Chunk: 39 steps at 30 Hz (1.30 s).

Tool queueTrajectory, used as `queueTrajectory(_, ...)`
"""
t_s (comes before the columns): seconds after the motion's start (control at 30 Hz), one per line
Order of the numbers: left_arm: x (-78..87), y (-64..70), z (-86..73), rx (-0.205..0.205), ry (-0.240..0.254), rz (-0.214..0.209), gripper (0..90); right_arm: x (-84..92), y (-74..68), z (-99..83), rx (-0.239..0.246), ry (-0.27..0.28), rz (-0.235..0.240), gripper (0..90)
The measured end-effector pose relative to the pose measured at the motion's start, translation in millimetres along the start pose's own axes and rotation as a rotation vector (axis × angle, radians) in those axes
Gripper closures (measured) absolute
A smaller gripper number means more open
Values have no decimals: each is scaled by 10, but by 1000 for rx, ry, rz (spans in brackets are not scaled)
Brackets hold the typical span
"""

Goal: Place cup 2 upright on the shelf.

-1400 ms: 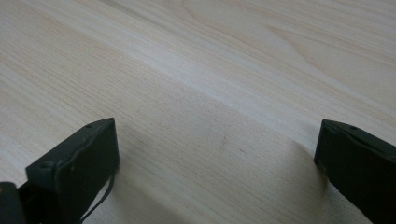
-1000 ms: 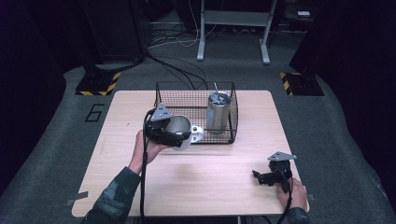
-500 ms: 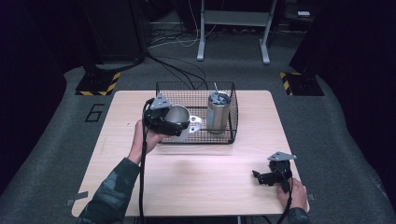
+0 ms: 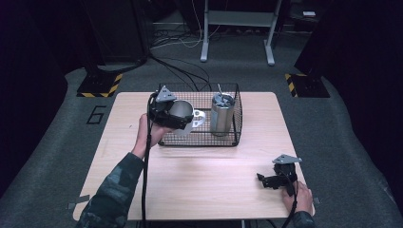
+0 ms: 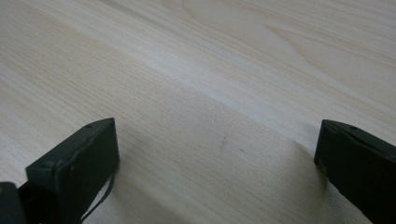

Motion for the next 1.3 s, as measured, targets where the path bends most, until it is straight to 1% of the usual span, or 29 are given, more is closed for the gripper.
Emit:
queueTrajectory(0.07, -9, -25, 31, -6, 7, 8, 64, 0, 0, 0, 0, 0, 0, 0)
queueTrajectory(0.1, -16, -29, 39, -1, 5, 8, 64, 0, 0, 0, 0, 0, 0, 0)
queueTrajectory(0.13, -21, -45, 47, -10, 2, 8, 64, 0, 0, 0, 0, 0, 0, 0)
queueTrajectory(0.2, -34, -65, 63, 1, 2, 13, 63, 0, 0, 0, 0, 0, 0, 0)
queueTrajectory(0.3, -38, -93, 92, 3, 1, 2, 63, -1, 0, 1, 0, 2, -1, 0)
queueTrajectory(0.37, -45, -109, 118, 10, 15, 4, 64, 0, 0, 0, 0, 0, 0, 0)
queueTrajectory(0.4, -51, -120, 125, 8, 17, 9, 64, -1, 0, 1, 0, 2, 0, 0)
queueTrajectory(0.5, -89, -147, 125, 13, 3, 11, 64, 0, 0, -1, 0, -1, 0, 0)
queueTrajectory(0.63, -135, -176, 149, 23, 3, 7, 64, 0, 0, 0, 0, 0, 0, 0)
queueTrajectory(0.7, -159, -189, 167, 40, 9, 2, 64, -1, 0, 1, -1, 2, 0, 0)
queueTrajectory(0.8, -187, -212, 181, 41, 4, -1, 64, 0, 0, 0, 0, 0, 0, 0)
queueTrajectory(0.83, -201, -220, 188, 42, 7, 4, 63, 0, 0, 0, 0, 0, 0, 0)
queueTrajectory(0.9, -220, -236, 183, 39, -2, 5, 64, -3, 1, 4, -1, 5, -2, 0)
queueTrajectory(1.07, -274, -296, 197, 69, -1, 3, 64, 0, 0, 0, 0, 0, 0, 0)
queueTrajectory(1.3, -367, -381, 233, 76, -10, 17, 63, 0, 0, 0, 0, 0, 0, 0)
Point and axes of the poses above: each handheld gripper's, and its own axes: x roughly backward along the jaws, z roughly out of its top, y roughly to its right, the point moved 10 cm from there along -x, roughly forward along the jaws, and after that the axes turned 1 degree about -y, right-handed, at the moved point
